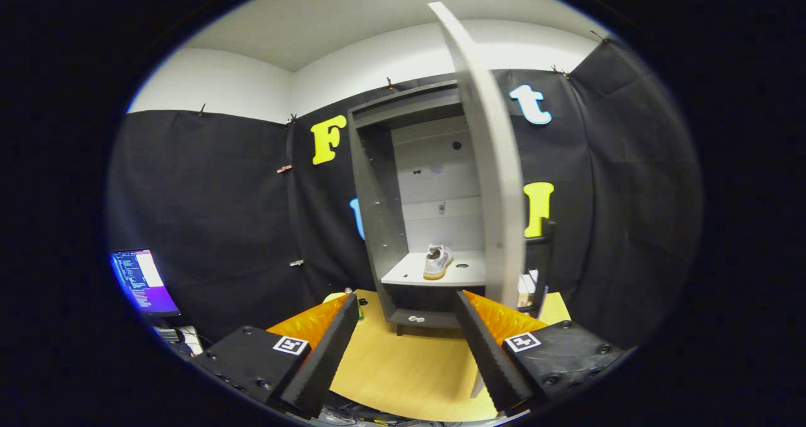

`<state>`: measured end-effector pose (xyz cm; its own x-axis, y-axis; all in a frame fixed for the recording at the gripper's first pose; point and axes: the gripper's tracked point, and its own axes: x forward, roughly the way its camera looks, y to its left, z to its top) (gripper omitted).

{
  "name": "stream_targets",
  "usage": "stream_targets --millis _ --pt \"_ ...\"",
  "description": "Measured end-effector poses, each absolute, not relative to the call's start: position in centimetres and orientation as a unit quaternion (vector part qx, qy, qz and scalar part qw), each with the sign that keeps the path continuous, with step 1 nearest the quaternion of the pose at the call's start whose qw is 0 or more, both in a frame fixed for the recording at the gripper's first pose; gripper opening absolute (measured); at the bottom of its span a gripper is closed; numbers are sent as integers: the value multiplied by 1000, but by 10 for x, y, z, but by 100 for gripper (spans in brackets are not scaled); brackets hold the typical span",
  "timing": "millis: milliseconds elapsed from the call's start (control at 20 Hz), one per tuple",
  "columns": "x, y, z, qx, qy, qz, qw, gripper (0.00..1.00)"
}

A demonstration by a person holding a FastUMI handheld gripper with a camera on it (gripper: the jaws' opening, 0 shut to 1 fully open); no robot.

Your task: Open the shoe cabinet door, grab the shoes and put them into the shoe cabinet, then close the shoe cabinet door.

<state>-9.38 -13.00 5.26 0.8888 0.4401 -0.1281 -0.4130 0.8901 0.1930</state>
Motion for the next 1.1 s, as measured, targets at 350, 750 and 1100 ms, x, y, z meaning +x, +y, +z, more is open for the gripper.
stream_targets --millis 350,750,1100 --pt "-80 -227 41 80 88 163 979 98" --pt "-21 -283 18 78 81 92 989 98" --pt "21 -280 16 32 63 67 995 98"
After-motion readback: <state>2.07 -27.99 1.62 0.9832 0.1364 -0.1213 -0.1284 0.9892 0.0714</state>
